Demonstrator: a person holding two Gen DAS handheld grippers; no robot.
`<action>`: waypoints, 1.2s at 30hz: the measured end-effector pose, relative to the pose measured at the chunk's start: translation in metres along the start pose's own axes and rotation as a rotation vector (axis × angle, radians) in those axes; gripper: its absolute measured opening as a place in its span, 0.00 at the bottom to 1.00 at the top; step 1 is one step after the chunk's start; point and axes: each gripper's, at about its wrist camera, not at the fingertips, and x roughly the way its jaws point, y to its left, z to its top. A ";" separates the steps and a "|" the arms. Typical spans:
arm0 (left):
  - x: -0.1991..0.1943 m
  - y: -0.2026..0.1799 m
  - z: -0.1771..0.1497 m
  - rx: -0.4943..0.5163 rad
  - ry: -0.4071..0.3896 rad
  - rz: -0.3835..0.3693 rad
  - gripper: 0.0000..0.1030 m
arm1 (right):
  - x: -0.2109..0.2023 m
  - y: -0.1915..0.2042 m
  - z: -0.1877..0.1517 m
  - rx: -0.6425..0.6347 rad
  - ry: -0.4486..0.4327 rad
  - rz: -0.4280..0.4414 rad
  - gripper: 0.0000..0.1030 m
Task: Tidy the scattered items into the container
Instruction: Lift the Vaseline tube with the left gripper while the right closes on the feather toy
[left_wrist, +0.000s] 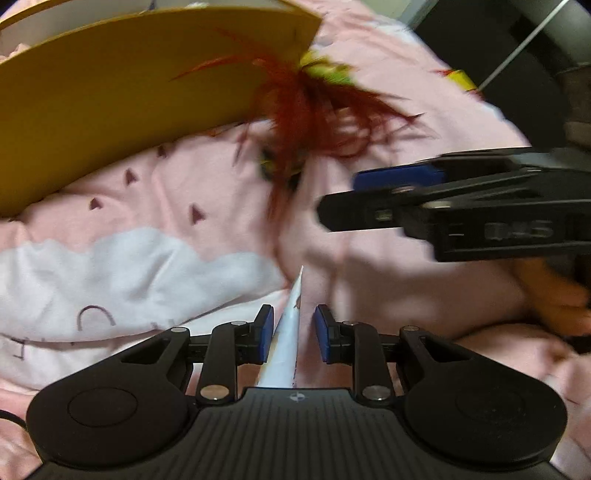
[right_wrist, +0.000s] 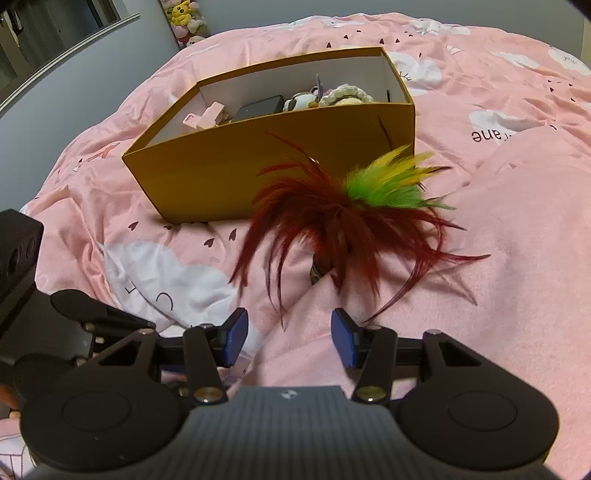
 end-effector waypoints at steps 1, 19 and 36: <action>0.001 0.002 0.001 -0.013 -0.003 0.002 0.23 | 0.000 -0.001 0.000 0.002 0.000 0.002 0.52; -0.053 0.024 0.004 -0.190 -0.272 0.161 0.13 | 0.007 -0.003 0.020 -0.043 -0.078 -0.078 0.43; -0.070 0.028 0.015 -0.247 -0.450 0.275 0.13 | 0.046 -0.011 0.044 -0.022 -0.061 -0.115 0.15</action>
